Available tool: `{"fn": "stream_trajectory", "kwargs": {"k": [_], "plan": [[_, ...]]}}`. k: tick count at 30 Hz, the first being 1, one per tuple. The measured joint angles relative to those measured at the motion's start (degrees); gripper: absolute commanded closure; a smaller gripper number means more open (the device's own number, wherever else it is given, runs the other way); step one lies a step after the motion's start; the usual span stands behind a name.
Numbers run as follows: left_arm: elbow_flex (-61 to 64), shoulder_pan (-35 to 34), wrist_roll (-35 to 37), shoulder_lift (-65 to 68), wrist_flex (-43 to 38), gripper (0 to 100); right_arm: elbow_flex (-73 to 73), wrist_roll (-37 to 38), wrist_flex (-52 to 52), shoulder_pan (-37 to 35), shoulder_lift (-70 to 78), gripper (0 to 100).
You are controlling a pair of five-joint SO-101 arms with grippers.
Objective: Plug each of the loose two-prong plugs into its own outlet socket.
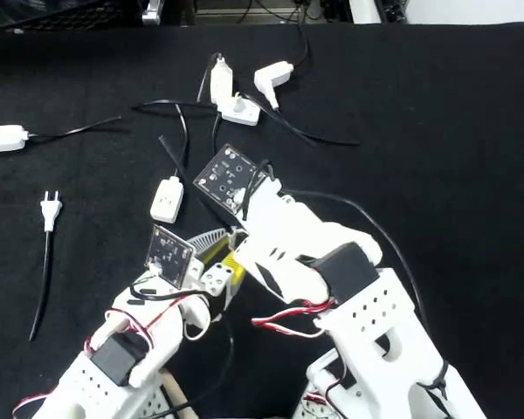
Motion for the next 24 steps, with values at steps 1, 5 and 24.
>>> {"fn": "stream_trajectory", "kwargs": {"k": [1, 5, 24], "plan": [[0.0, 0.53, 0.18, 0.0, 0.0, 97, 0.0, 0.09, 0.0, 0.0, 0.0, 90.8], [0.0, 1.58, 0.18, 0.0, 0.0, 97, 0.0, 0.09, 0.0, 0.0, 0.0, 90.8], [0.0, 4.75, 0.09, 0.0, -0.18, 97, -1.14, 0.09, 2.02, -3.6, -0.7, 90.7]]}}
